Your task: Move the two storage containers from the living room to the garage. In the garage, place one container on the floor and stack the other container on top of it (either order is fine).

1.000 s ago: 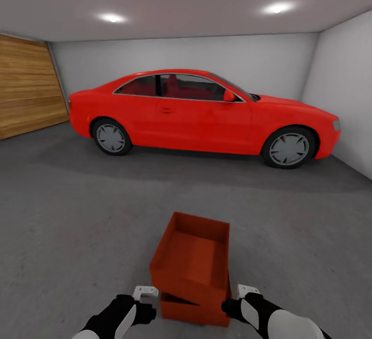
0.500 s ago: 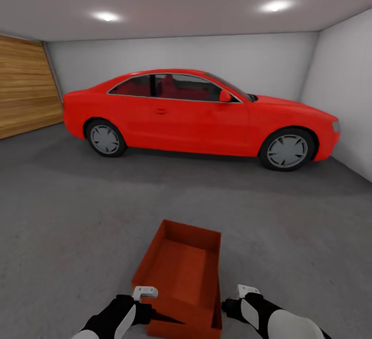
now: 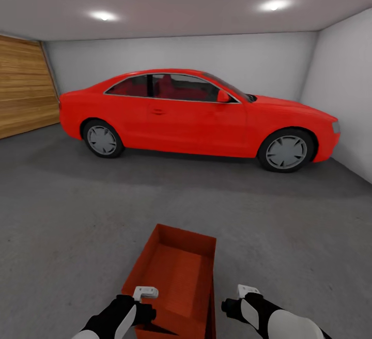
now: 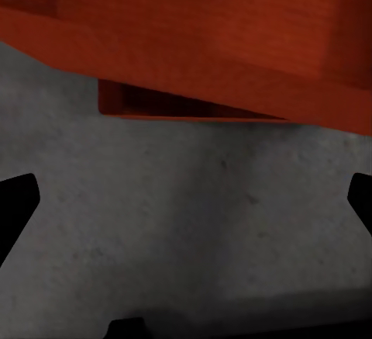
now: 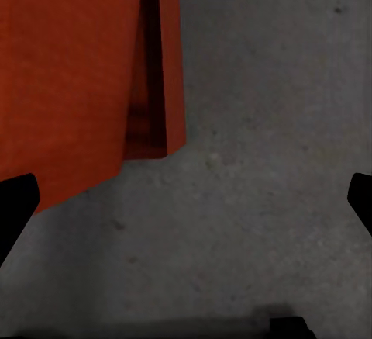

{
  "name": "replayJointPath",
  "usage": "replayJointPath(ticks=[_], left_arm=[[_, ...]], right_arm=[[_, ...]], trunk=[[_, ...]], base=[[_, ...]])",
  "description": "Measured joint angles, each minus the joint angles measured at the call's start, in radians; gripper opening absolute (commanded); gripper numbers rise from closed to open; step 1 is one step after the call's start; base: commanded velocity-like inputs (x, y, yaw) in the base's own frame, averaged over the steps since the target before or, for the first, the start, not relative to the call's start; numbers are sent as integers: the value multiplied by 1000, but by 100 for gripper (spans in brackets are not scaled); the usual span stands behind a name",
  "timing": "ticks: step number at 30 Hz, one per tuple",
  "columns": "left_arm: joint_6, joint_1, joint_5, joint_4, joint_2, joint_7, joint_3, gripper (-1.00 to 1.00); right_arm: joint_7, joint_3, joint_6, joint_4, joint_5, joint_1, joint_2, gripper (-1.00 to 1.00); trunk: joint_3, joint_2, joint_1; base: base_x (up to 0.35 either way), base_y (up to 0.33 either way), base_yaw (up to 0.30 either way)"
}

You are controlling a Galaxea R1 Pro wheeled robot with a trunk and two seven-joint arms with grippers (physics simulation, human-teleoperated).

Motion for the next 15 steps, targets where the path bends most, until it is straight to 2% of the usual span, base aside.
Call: replayJointPath(ticks=[15], left_arm=[[0,0,0,26,-5,0,-1,100]], right_arm=[[2,0,0,0,0,0,0,100]], trunk=[[0,0,0]], base=[[-1,0,0]])
